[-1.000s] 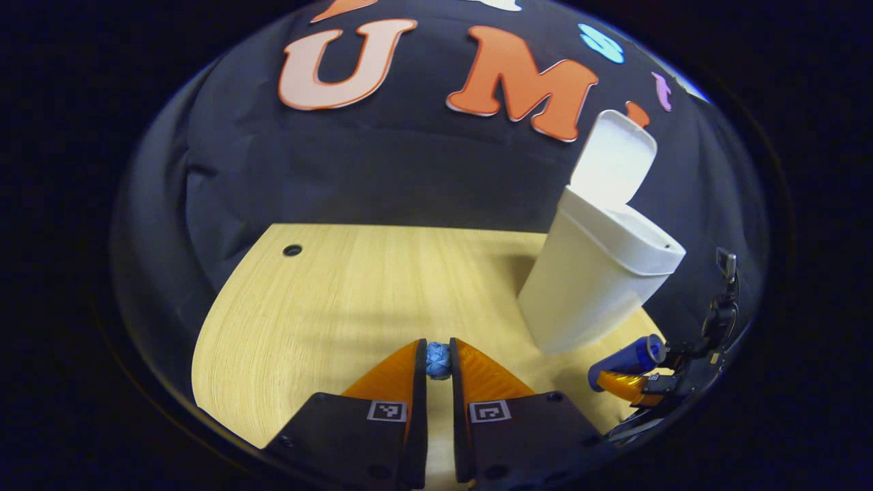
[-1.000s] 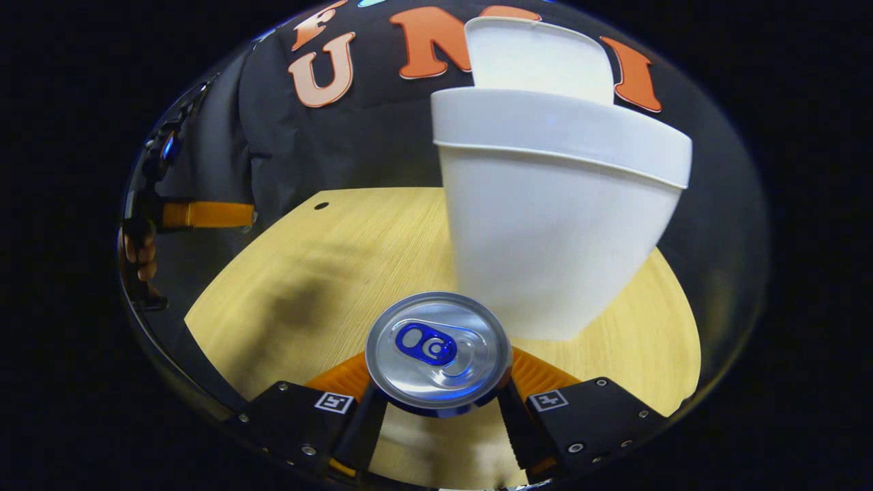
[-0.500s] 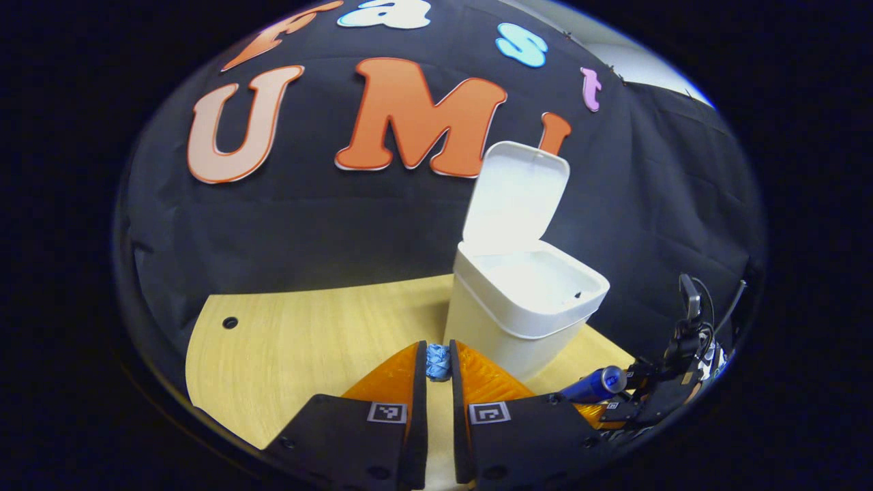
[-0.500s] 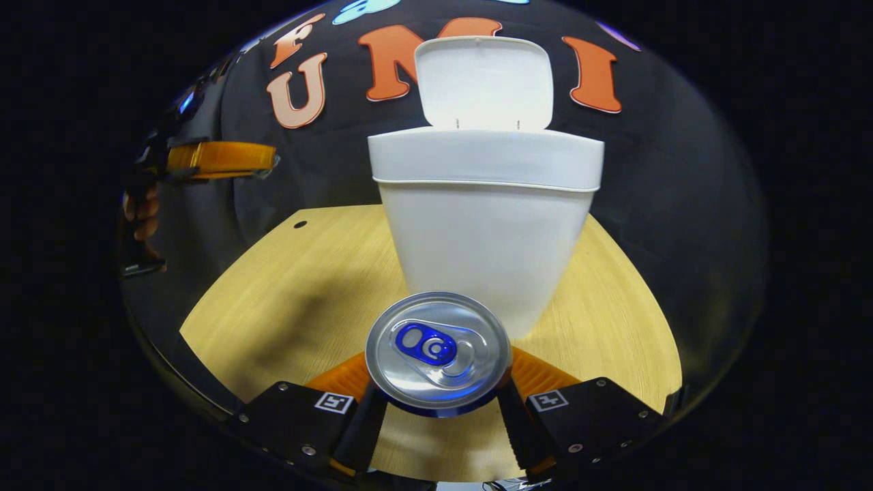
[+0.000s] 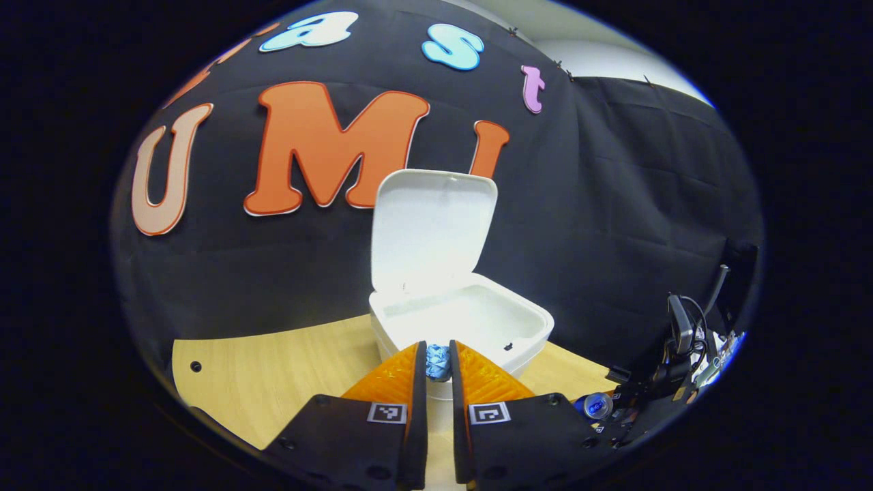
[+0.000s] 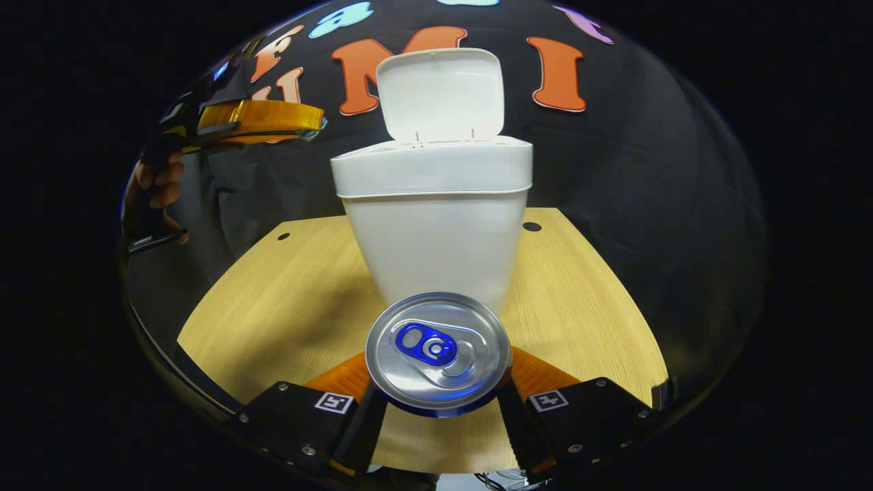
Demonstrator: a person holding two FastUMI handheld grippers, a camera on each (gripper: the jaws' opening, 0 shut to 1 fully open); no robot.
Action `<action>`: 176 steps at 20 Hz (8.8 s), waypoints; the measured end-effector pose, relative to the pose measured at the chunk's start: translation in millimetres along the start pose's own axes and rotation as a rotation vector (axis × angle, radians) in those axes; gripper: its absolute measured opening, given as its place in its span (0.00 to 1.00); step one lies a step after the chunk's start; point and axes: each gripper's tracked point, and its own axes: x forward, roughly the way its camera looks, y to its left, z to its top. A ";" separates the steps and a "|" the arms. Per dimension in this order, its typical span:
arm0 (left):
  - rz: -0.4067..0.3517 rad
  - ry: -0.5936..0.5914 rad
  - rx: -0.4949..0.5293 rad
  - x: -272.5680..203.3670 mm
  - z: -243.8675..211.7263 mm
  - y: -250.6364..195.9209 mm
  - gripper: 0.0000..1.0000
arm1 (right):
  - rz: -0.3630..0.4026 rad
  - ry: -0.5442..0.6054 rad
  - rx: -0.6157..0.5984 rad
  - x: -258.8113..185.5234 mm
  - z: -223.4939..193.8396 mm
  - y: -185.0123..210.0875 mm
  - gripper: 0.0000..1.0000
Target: Press the lid of the desktop garbage bin to open it, pick up the crumpled paper on the desktop and throw it into the bin, then pick up the pop can on the desktop and drop it into the bin, and finally close the garbage bin lid.
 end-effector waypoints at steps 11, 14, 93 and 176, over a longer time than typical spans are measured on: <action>0.039 0.062 0.052 39.0 -17.9 -10.9 0.21 | -0.074 -0.068 0.015 -7.2 27.5 -13.8 0.78; 0.045 0.072 0.055 39.4 -20.7 -13.5 0.27 | -0.077 -0.101 0.032 -15.4 49.6 -20.8 0.78; 0.709 0.026 -0.055 -181.2 -102.6 178.0 0.96 | -0.005 -0.429 -0.243 40.9 342.4 33.2 0.82; 0.710 -0.037 -0.113 -186.9 -71.6 165.7 0.96 | 0.077 -0.126 -0.075 61.9 204.4 67.3 0.15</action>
